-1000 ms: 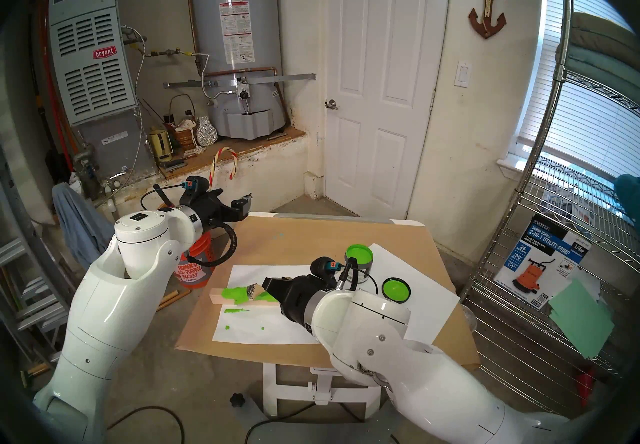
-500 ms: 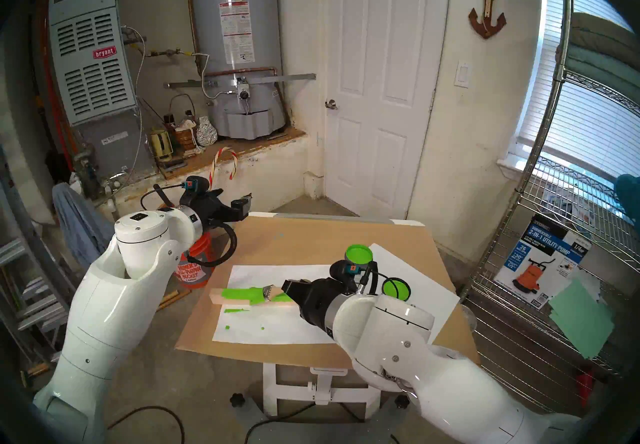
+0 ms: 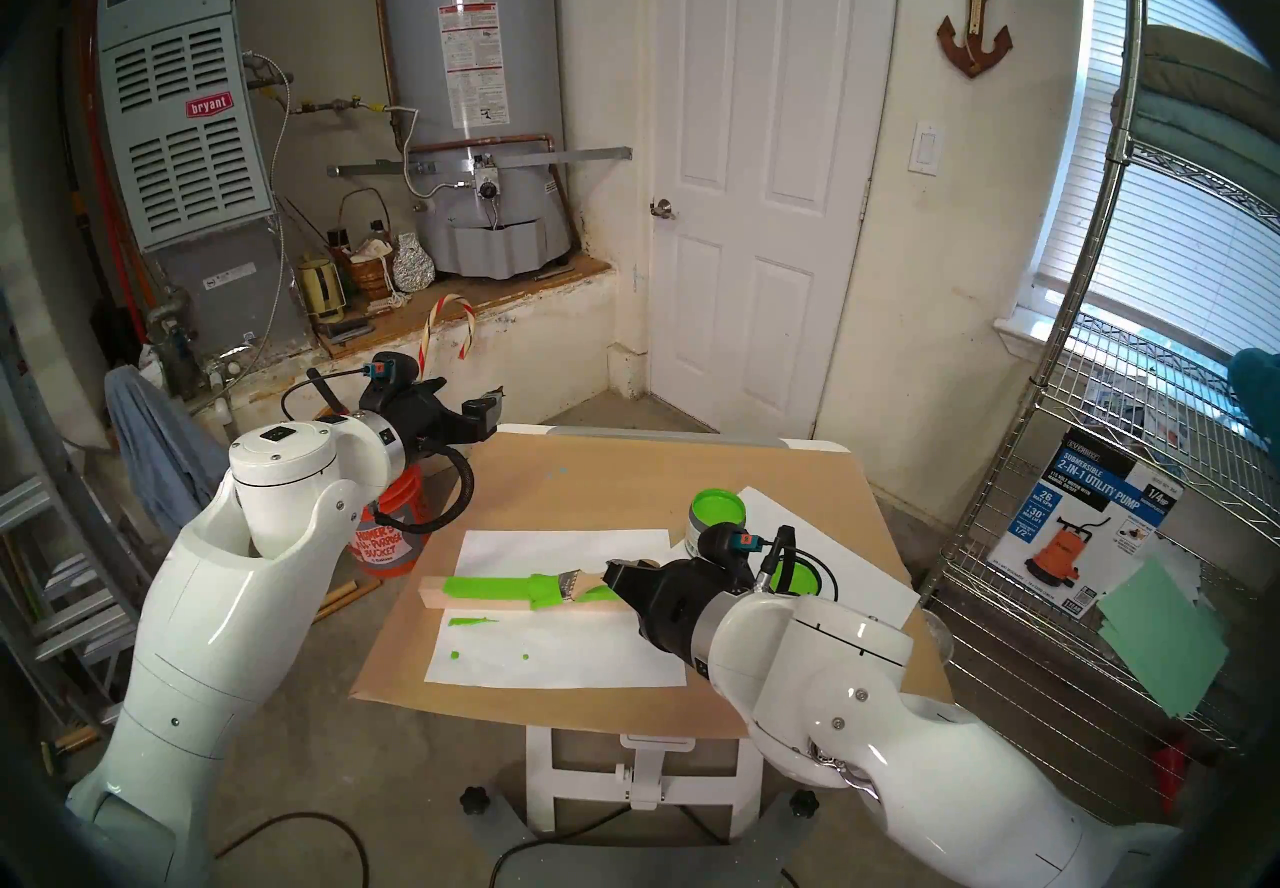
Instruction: Pick up brush, dip the brush into paint, and paint the wood
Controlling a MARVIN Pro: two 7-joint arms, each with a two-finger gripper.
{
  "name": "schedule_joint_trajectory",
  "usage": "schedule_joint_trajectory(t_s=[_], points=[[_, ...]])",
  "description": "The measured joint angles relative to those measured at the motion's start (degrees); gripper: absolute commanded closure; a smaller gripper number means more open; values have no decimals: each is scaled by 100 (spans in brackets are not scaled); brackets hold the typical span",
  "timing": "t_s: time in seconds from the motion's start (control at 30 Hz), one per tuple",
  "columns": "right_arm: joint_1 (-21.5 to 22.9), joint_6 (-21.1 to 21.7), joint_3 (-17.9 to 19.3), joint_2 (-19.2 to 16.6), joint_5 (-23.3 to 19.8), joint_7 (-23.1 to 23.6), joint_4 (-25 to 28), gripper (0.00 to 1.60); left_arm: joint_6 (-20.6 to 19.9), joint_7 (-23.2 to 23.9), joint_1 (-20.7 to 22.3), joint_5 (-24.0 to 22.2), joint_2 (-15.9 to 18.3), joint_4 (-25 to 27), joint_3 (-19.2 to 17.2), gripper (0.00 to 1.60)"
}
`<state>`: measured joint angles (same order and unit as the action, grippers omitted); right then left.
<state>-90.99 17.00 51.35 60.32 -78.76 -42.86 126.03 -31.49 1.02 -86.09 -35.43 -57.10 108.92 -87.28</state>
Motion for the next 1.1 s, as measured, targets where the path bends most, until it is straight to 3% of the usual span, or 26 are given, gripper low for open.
schedule_joint_trajectory(t_s=[1.1], points=[[-1018,-292,1050,-1171,-64,374,673,160,0,0,0,0,0,0,2,0]])
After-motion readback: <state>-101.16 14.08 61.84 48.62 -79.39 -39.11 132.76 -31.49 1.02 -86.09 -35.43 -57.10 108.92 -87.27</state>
